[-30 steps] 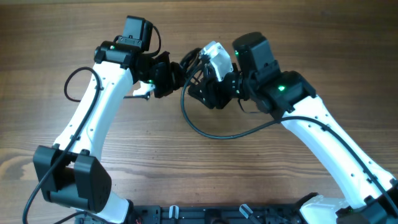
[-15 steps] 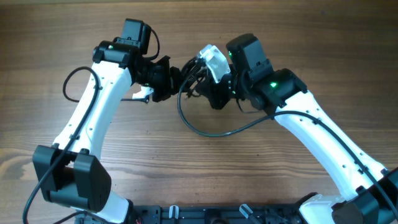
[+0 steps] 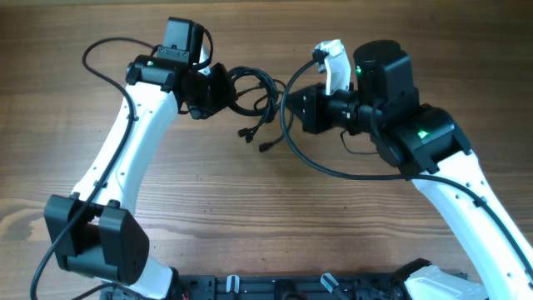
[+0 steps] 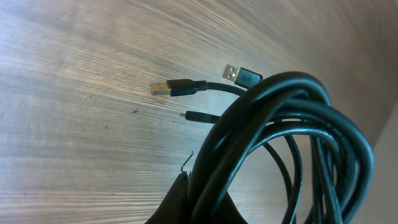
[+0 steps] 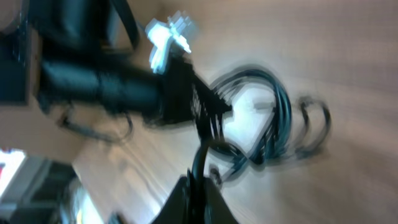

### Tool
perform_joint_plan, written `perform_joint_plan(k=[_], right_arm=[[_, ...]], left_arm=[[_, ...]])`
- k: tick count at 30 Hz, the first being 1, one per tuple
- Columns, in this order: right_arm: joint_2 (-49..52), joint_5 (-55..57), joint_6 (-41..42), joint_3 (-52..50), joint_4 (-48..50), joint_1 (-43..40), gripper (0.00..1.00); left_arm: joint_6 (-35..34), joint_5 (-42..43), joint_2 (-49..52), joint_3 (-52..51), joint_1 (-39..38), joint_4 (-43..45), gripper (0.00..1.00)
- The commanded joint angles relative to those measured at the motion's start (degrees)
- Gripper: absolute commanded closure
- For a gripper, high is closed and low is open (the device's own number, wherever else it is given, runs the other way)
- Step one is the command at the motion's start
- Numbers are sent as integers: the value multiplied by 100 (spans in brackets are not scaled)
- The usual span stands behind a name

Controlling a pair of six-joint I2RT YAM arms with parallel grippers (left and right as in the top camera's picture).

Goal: Untangle cables

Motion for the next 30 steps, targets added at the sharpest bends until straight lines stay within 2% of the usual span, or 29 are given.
perform_joint_plan(k=[1,3,5,11,18,20,23,25,27,30], right_arm=[[-245,105,247,120,802,-68,96],[-221,527,227,120,920,-68,96],[-98,964,227,120,1093,-68,96],[234,949,299,120,2339,-66,96],[1126,754,389,120,2968,-24,96],[1373,713,315,120,3307,42,96],[1508,879,-251,120,3665,42,96],[1508,629,-313,120,3534,66,96],[1508,450,-468,120,2894,101,96],[1504,446,-535,120,2505,101,96]], left_arm=[[1405,319,-9,42,107,-61,96],[1742,638,-9,42,107,-61,96],[2173,1403,-9,42,107,-61,96],[2175,1615,-9,42,107,-116,96],[2118,1617,-9,42,107,-101,96],[2087,2083,-9,42,107,-24,96],[2074,2732,-9,42,109,26,96],[1617,2951,-9,42,114,221,96],[881,3010,-9,42,120,535,96],[702,3005,-9,42,234,645,96]])
